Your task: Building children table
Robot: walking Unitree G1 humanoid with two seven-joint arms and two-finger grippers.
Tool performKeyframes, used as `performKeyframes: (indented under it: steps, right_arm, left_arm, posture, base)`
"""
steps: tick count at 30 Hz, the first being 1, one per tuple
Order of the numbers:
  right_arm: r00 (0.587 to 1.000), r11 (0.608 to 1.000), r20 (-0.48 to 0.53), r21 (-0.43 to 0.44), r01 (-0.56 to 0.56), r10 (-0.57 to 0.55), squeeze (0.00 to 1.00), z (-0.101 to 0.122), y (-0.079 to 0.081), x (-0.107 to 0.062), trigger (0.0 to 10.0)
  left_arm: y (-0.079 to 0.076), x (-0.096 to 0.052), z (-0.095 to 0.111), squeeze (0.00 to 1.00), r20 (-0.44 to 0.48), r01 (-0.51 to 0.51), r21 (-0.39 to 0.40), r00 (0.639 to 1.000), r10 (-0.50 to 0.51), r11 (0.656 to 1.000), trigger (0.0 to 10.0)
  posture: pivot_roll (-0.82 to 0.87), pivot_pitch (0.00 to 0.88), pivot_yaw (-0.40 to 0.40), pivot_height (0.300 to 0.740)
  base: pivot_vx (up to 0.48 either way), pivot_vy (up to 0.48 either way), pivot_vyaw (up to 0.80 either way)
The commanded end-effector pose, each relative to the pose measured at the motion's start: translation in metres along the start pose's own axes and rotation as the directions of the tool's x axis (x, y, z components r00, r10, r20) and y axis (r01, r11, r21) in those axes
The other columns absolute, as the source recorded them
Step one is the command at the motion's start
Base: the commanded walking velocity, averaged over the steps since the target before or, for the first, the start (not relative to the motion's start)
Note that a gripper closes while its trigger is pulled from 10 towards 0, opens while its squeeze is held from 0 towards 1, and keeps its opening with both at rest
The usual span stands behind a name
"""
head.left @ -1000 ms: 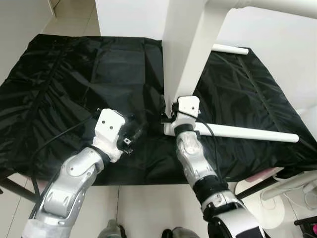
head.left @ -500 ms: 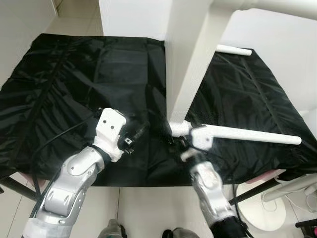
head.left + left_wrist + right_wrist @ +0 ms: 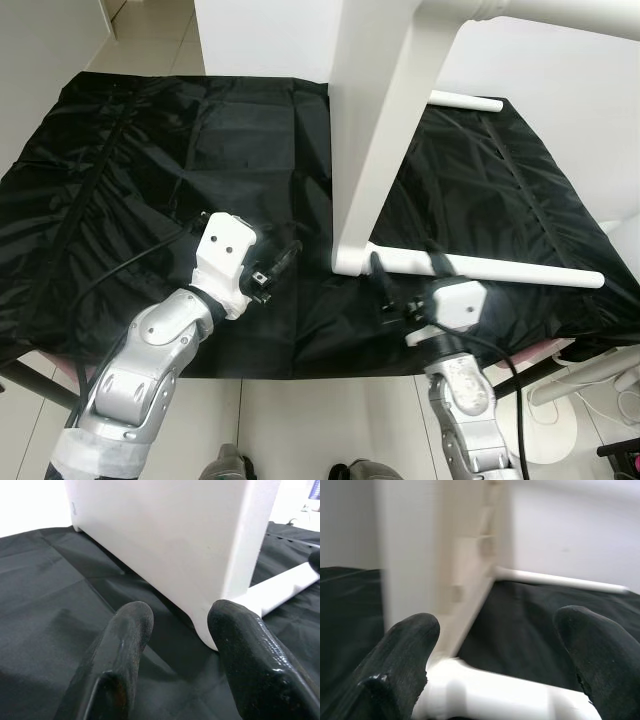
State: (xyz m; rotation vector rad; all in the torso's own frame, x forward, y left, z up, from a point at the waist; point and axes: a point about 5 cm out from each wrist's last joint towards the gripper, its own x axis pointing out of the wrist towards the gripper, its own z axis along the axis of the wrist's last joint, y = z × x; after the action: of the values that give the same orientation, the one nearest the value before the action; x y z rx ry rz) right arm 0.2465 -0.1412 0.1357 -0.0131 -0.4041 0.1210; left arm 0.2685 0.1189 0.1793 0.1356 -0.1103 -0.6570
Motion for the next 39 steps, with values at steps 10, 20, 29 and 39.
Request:
performKeyframes:
  steps: [10,20,29,39]
  right_arm:
    - [0.989,0.990,-0.075,0.058,0.130,-0.125,0.00,-0.006,-0.008,0.007,10.0]
    - [0.963,0.968,-0.166,0.104,0.231,-0.212,0.00,-0.017,-0.010,0.044,10.0]
    - [0.937,0.957,-0.262,0.111,0.267,-0.232,0.00,-0.030,-0.006,0.063,10.0]
    - [0.920,0.979,-0.364,0.081,0.187,-0.146,0.00,-0.049,0.006,0.082,10.0]
  left_arm:
    - [0.000,0.001,-0.001,0.00,-0.003,0.006,0.018,1.000,-0.006,1.000,10.0]
    - [0.005,0.002,0.000,0.00,-0.003,-0.026,0.027,1.000,0.026,0.999,10.0]
    - [0.008,-0.001,0.002,0.00,-0.002,-0.047,0.035,0.999,0.047,0.998,10.0]
    - [0.007,-0.001,0.001,0.00,-0.005,-0.053,0.033,0.999,0.053,0.998,10.0]
  posture:
    - [-0.02,0.055,-0.022,0.740]
    - [0.01,0.059,-0.027,0.740]
    - [0.02,0.062,-0.028,0.740]
    - [0.02,0.068,-0.026,0.740]
  base:
    - [0.000,0.000,0.00]
    - [0.000,0.000,0.00]
    - [0.000,0.000,0.00]
    - [0.000,0.000,0.00]
